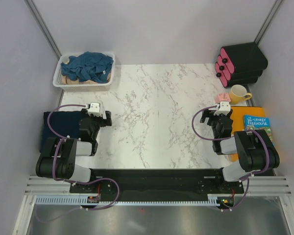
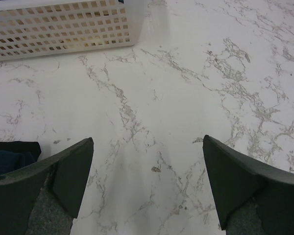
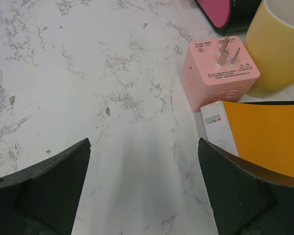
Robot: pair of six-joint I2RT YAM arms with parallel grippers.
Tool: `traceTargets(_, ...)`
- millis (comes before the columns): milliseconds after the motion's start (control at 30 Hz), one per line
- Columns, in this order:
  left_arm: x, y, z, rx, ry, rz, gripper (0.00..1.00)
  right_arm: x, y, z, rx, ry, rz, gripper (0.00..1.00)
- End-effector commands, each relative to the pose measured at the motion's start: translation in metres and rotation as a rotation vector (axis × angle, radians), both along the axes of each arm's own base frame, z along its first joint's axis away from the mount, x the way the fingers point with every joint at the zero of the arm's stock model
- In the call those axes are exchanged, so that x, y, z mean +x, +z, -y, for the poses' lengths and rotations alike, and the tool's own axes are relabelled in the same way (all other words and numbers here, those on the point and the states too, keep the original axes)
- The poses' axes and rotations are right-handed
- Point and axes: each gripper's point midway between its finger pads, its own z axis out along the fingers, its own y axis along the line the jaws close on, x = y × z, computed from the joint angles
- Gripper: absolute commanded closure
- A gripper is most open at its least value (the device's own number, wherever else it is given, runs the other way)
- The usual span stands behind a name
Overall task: Fold and stack the t-shirts
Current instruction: Grab crumpled tshirt from bin with the left arm
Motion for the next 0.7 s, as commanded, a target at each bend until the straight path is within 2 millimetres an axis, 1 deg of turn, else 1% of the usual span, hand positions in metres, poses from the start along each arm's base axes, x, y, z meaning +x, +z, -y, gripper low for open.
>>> traceTargets(0,0.005,0.014,0.001,-0.026,0.0,0.056,0.0,0.007,0.014,-0.003,0.014,0.009,0.051,0.02)
traceTargets(367,0.005,0.015,0.001,-0.024,-0.002,0.057,0.0,0.007,0.014,-0.005,0.015,0.016,0.051,0.02)
traceTargets(400,0.004,0.015,0.002,-0.024,-0.005,0.057,0.0,0.007,0.015,-0.007,0.008,0.035,0.053,0.02)
traceTargets(433,0.005,0.018,0.004,-0.021,-0.019,0.068,0.0,0.007,0.016,-0.016,0.007,0.086,0.053,0.02)
traceTargets(467,0.002,0.012,0.006,-0.007,-0.039,0.033,0.0,0.007,0.02,-0.017,0.001,0.097,0.06,0.02)
traceTargets(500,0.005,0.031,0.014,-0.008,-0.082,0.07,0.0,0.012,0.03,-0.025,0.003,0.138,0.076,0.02)
traceTargets(533,0.005,0.035,0.018,-0.003,-0.108,0.06,0.0,0.011,0.019,-0.028,-0.019,0.167,0.011,0.02)
traceTargets(567,0.001,0.024,0.021,0.007,-0.129,-0.014,0.0,0.013,0.028,-0.032,-0.024,0.194,0.011,0.02)
traceTargets(600,0.005,0.054,0.027,0.014,-0.17,0.044,0.0,0.018,0.027,-0.035,-0.027,0.214,-0.042,0.02)
traceTargets(633,0.003,0.059,0.032,0.034,-0.205,0.034,0.0,0.021,0.04,-0.038,-0.045,0.236,-0.038,0.02)
traceTargets(667,0.005,0.069,0.035,0.086,-0.245,0.023,0.0,0.02,0.044,-0.053,-0.074,0.345,-0.059,0.02)
